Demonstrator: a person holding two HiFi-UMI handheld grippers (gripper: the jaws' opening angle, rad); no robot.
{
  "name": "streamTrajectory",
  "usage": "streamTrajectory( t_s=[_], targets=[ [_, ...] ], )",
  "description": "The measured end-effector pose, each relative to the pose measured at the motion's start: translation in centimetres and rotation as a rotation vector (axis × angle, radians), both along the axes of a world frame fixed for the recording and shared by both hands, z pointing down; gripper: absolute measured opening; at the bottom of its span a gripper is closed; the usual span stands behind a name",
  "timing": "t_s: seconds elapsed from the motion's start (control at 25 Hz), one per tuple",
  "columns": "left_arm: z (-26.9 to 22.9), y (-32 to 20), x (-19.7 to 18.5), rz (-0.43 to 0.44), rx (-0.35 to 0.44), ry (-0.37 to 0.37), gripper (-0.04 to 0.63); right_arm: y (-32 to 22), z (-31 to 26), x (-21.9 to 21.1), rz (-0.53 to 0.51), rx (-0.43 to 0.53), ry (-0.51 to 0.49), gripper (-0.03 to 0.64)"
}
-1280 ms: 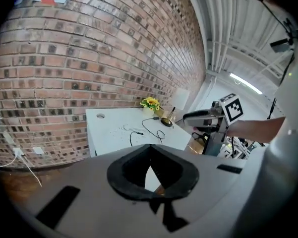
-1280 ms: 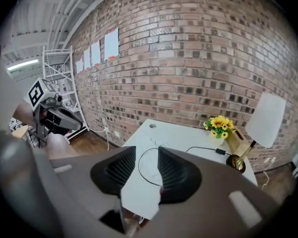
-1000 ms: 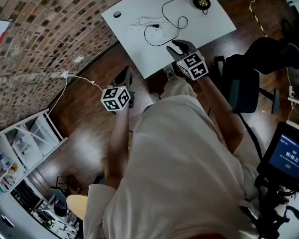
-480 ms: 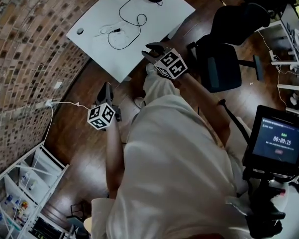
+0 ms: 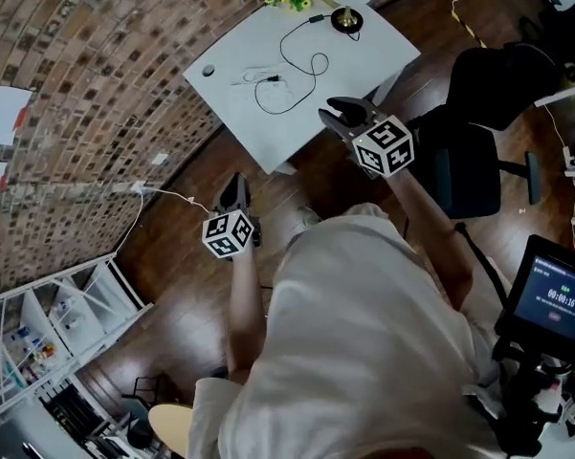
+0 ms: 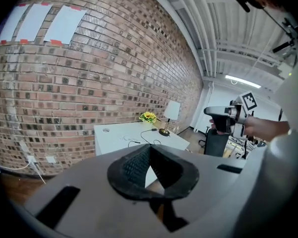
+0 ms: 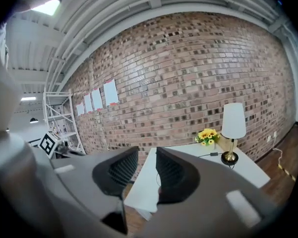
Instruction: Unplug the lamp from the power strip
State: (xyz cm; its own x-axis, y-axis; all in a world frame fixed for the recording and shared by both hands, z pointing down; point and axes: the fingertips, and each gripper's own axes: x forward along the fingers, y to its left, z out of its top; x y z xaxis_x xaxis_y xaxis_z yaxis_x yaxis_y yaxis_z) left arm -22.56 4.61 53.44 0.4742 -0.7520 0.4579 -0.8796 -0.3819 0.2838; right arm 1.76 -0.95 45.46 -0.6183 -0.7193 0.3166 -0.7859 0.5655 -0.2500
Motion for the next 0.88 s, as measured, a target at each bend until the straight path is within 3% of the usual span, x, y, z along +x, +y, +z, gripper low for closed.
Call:
streamTrajectory(
  t_s=[0.24,0.44,0.6,0.88],
  targets=[
    [-1.4,3.0,5.5,-0.025,0.001,0.004,0.005,2.7,-4.9,4.7,-0.027,0.069,-0.06,0.098],
    [-1.2,6.5,9.5,-0.049,-0.007,0.012,0.005,4.6,-5.3,9.3,-0.026,0.058,-0.034,0.098],
    [-2.5,9.6,11.1,-0.074,0.003,0.018,0.005,6.0,-5.6,12.3,-0.018,0.07,0.022,0.098],
    [-0.2,14.7,10.6,-0.155,-0.015,-0.001,0.005,9.6,-2.7,16.6,0.004,0.064,0.027,0.098]
  ],
)
